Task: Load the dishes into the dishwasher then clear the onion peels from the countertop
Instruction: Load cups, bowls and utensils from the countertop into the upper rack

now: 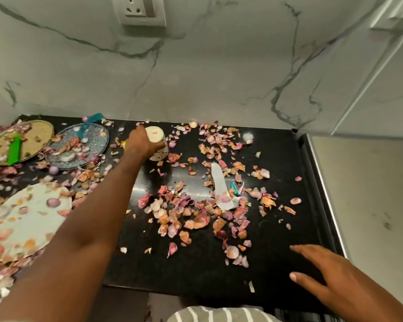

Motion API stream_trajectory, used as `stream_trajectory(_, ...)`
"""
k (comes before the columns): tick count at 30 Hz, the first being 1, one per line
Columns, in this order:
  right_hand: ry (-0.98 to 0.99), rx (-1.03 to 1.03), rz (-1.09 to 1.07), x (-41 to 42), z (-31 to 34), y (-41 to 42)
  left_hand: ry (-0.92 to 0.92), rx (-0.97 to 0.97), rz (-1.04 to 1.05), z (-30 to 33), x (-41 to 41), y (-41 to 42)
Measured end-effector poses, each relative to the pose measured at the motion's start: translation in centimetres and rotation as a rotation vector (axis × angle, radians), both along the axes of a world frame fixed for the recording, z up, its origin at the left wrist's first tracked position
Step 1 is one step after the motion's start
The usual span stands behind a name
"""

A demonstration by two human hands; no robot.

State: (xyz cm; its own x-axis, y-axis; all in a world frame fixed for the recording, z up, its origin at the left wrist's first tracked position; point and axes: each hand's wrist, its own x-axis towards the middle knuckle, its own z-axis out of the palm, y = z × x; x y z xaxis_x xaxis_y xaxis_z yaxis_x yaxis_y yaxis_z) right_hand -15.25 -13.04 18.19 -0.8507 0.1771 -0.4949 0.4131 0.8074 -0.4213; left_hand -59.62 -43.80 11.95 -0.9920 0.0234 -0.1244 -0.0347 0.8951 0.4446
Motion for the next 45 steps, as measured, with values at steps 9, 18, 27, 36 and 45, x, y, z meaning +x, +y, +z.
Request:
stream_trajectory(9, -0.019, -0.04, 0.001, 2.1, -0.4, 0.5, -0.685, 1.703, 0.504, 2.4, 12.0, 2.4)
stream_trajectory(18, 0.082, -0.063, 0.017, 4.4, 0.5, 1.2, -0.813, 1.692, 0.329, 2.1, 22.6, 6.9)
stream_trajectory(27, 0.124, -0.099, -0.094, 11.1, 0.9, 3.1, -0.523, 1.182, -0.271, 5.9, 30.2, 12.3)
stream_trajectory(36, 0.352, -0.193, -0.332, 14.6, 1.8, 4.1, -0.184, 0.448, -1.164, 4.9, 40.7, 21.6)
stream_trajectory(45, 0.162, -0.052, -0.371, 20.7, -1.2, 6.6, -0.196, 0.229, -1.527, 0.7, 47.7, 26.2)
